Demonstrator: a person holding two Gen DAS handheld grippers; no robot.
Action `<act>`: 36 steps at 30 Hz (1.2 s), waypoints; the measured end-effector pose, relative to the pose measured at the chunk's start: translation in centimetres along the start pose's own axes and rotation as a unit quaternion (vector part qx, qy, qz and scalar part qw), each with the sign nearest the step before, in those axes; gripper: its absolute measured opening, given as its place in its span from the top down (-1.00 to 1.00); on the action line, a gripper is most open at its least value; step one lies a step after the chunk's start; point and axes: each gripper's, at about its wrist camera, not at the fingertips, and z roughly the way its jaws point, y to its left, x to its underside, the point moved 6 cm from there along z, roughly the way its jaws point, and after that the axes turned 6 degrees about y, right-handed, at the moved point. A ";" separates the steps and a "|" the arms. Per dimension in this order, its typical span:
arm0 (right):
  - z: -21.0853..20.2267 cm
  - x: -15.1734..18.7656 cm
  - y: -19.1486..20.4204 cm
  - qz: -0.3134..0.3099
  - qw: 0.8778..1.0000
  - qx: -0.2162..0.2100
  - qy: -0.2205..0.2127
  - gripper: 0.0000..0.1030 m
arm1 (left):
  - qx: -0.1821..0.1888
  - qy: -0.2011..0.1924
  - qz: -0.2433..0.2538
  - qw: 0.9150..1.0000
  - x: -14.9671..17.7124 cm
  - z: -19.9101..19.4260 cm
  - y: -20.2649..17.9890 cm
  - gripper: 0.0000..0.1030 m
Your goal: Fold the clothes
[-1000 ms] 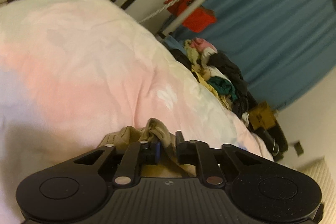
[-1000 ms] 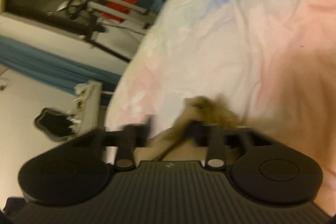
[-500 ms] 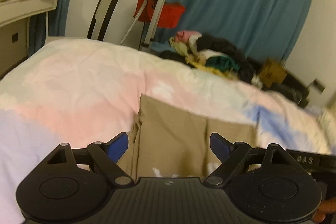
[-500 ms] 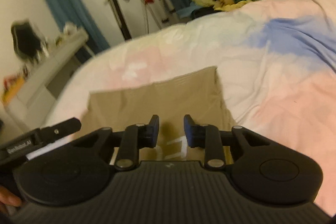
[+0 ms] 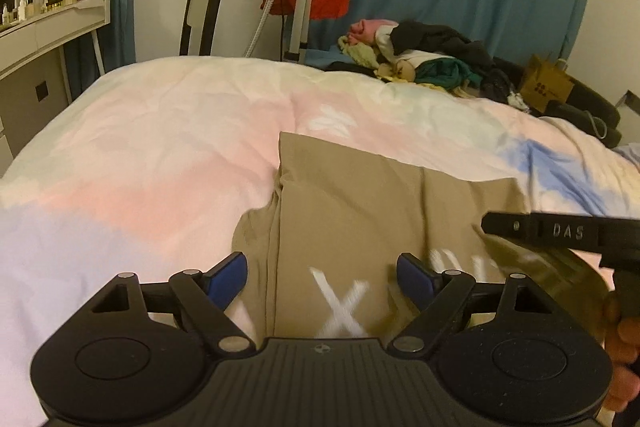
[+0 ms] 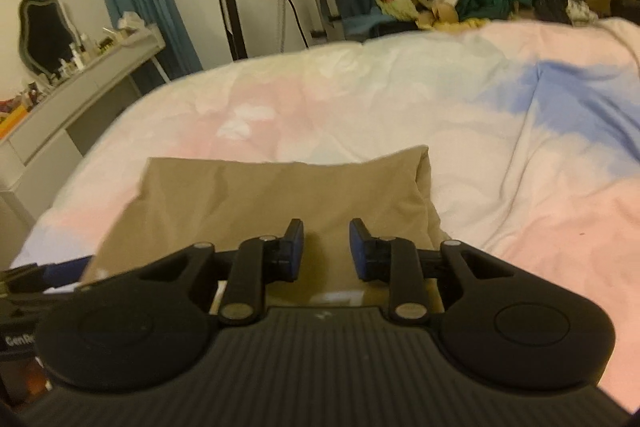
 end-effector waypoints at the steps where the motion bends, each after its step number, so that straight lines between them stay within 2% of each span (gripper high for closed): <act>1: -1.0 0.2 0.2 -0.002 1.000 -0.005 -0.004 0.45 | 0.002 -0.005 0.000 1.000 0.2 -0.8 -0.2 -0.62; 5: -4.6 1.1 0.6 -0.020 1.000 -0.007 -0.010 0.45 | 0.012 -0.023 0.001 1.000 1.0 -4.0 -1.0 -0.62; 9: -7.0 2.3 0.9 -0.030 0.999 -0.001 -0.010 0.44 | 0.017 -0.018 0.004 1.000 2.7 -6.1 -2.0 -0.62; 14: -5.3 5.1 0.5 -0.008 0.999 0.019 0.046 0.45 | 0.078 0.020 -0.064 0.995 4.6 -6.0 -1.6 -0.62; 19: -5.8 5.7 0.7 0.004 0.999 0.024 0.042 0.42 | 0.144 0.060 -0.139 0.978 6.2 -5.8 -1.2 -0.59; 23: -7.4 5.2 0.5 0.051 0.998 -0.007 0.025 0.41 | 0.195 0.092 -0.197 0.956 7.5 -5.7 -0.8 -0.56; 25: -8.1 5.1 0.2 0.077 0.997 -0.022 0.019 0.41 | 0.201 0.093 -0.226 0.949 7.7 -5.2 -0.2 -0.56; 29: -9.5 5.5 0.0 0.159 0.980 -0.119 0.033 0.40 | 0.203 0.088 -0.283 0.933 7.9 -3.8 1.2 -0.54; 30: -9.6 5.7 0.1 0.176 0.974 -0.141 0.040 0.35 | 0.203 0.087 -0.297 0.929 8.0 -3.5 1.5 -0.51; 31: -9.4 5.9 0.4 0.186 0.968 -0.162 0.048 0.13 | 0.203 0.086 -0.311 0.925 8.0 -3.2 1.9 -0.49; 32: -9.1 6.2 0.7 0.197 0.961 -0.184 0.056 -0.29 | 0.203 0.084 -0.324 0.920 8.1 -2.8 2.2 -0.37; 33: -8.9 6.4 1.0 0.207 0.954 -0.205 0.064 -0.46 | 0.203 0.083 -0.338 0.915 8.2 -2.5 2.6 -0.23; 34: -8.7 6.6 1.3 0.218 0.947 -0.226 0.072 -0.63 | 0.203 0.082 -0.352 0.910 8.2 -2.1 2.9 -0.21; 36: -7.3 7.5 2.3 0.246 0.927 -0.263 0.103 -0.61 | 0.203 0.079 -0.379 0.899 8.3 -1.5 3.6 -0.14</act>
